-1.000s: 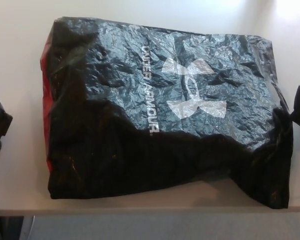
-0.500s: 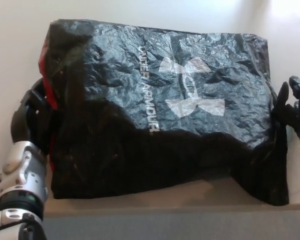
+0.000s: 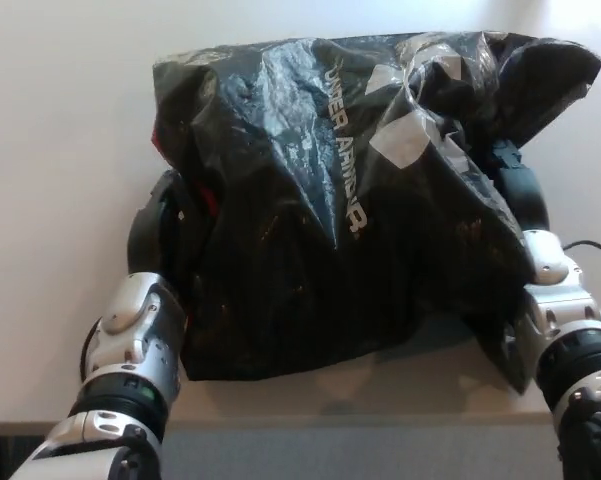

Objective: A plastic bag is kept in the middle of the desk and the robot uses both its hands to grab the bag from the left and right and brings its hands close together to compress the bag

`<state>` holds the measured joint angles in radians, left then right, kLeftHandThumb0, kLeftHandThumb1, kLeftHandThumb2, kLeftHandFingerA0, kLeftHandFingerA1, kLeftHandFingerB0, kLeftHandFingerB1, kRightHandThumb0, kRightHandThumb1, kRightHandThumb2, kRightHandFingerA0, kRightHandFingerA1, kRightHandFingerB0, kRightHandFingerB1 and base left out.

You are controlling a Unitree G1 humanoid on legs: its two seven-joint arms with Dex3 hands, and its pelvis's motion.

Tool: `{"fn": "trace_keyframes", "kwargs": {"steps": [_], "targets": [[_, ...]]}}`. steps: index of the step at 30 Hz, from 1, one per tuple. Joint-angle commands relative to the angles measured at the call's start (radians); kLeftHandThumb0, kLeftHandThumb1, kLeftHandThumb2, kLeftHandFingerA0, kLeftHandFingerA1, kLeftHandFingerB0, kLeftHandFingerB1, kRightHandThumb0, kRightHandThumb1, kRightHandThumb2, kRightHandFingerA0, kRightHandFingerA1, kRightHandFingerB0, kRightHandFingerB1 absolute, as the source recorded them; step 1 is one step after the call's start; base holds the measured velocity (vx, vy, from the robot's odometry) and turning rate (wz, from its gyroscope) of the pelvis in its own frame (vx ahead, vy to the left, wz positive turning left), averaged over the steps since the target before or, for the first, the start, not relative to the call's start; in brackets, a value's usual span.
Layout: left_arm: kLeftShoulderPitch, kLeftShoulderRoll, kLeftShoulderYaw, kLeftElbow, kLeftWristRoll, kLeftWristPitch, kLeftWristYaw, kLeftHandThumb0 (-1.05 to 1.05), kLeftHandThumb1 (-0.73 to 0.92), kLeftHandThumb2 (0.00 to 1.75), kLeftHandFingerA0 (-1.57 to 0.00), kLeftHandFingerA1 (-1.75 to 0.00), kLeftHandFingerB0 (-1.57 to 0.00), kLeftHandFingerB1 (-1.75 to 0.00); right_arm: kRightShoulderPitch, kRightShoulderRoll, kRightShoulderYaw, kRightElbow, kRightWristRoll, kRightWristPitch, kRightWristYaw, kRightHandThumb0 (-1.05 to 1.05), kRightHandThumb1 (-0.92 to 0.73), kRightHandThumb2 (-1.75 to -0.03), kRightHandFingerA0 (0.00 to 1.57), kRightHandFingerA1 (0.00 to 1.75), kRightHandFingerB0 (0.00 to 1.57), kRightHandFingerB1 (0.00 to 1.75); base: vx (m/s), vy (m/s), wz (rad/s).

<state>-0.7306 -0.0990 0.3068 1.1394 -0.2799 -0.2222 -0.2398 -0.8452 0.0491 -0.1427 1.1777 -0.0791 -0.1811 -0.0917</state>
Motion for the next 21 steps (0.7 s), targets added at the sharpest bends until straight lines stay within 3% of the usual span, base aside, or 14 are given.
{"fn": "trace_keyframes", "kwargs": {"steps": [1, 2, 3, 5, 6, 7, 10, 12, 16, 21], "targets": [[-0.006, -0.011, -0.088, -0.004, 0.107, -0.054, 0.112, -0.80, 0.92, 1.28, 0.00, -0.16, -0.04, -0.18, 0.024, 0.060, 0.038, -0.051, 0.013, -0.098, 0.042, -0.73, -0.77, -1.17, 0.00, 0.40, 0.05, 0.31, 0.00, 0.000, 0.00], [-0.006, -0.017, -0.094, -0.005, 0.104, -0.056, 0.122, -0.78, 0.92, 1.28, 0.00, -0.17, -0.01, -0.17, 0.024, 0.076, 0.041, -0.059, 0.020, -0.094, 0.047, -0.78, -0.80, -1.19, 0.00, 0.38, 0.08, 0.28, 0.00, 0.000, 0.00], [-0.007, -0.023, -0.096, -0.007, 0.098, -0.058, 0.126, -0.82, 0.86, 1.06, 0.00, 0.00, -0.01, -0.13, 0.022, 0.088, 0.041, -0.063, 0.027, -0.083, 0.049, -0.78, -0.81, -1.18, 0.03, 0.40, 0.04, 0.26, 0.00, 0.000, 0.00], [-0.008, -0.039, -0.094, -0.012, 0.082, -0.064, 0.135, -0.79, 0.91, 1.05, 0.00, 0.00, 0.00, -0.14, 0.020, 0.104, 0.044, -0.070, 0.035, -0.065, 0.060, -0.80, -0.84, -1.21, 0.02, 0.36, 0.03, 0.23, 0.00, 0.000, 0.00], [-0.009, -0.057, -0.086, -0.025, 0.066, -0.079, 0.138, -0.72, 0.92, 1.03, 0.00, 0.00, 0.00, -0.17, 0.016, 0.116, 0.057, -0.071, 0.025, -0.047, 0.061, -0.79, -0.92, -0.89, 0.00, 0.33, 0.00, 0.16, 0.00, 0.000, 0.00], [-0.008, -0.066, -0.080, -0.032, 0.056, -0.092, 0.132, -0.82, 0.88, 1.18, 0.00, -0.01, -0.01, -0.07, 0.014, 0.126, 0.064, -0.072, 0.022, -0.034, 0.056, -0.77, -0.86, -1.23, 0.00, 0.36, 0.00, 0.21, 0.00, 0.000, 0.00], [-0.003, -0.070, -0.103, -0.050, 0.086, -0.109, 0.153, -0.76, 0.86, 1.19, 0.00, -0.07, 0.00, -0.12, 0.017, 0.140, 0.084, -0.076, 0.014, -0.026, 0.064, -0.81, -0.92, -1.25, 0.00, 0.26, 0.00, 0.18, 0.00, 0.000, 0.00], [-0.002, -0.077, -0.106, -0.065, 0.081, -0.118, 0.151, -0.78, 0.91, 1.22, 0.00, -0.06, 0.00, -0.09, 0.029, 0.141, 0.119, -0.073, -0.011, -0.079, 0.075, -0.75, -0.92, -1.26, 0.00, 0.19, 0.00, 0.22, 0.00, 0.000, 0.00], [0.001, -0.073, -0.106, -0.078, 0.077, -0.130, 0.128, -0.83, 0.92, 1.20, 0.00, 0.00, 0.00, -0.02, 0.034, 0.146, 0.143, -0.076, -0.010, -0.109, 0.071, -0.76, -0.92, -1.25, 0.00, 0.18, 0.00, 0.21, 0.00, 0.000, 0.00], [0.006, -0.070, -0.111, -0.099, 0.080, -0.119, 0.129, -0.78, 0.88, 1.18, 0.00, -0.02, 0.00, -0.05, 0.036, 0.143, 0.149, -0.080, 0.000, -0.124, 0.068, -0.75, -0.92, -1.25, 0.00, 0.18, 0.00, 0.22, 0.00, 0.000, 0.00]]}}
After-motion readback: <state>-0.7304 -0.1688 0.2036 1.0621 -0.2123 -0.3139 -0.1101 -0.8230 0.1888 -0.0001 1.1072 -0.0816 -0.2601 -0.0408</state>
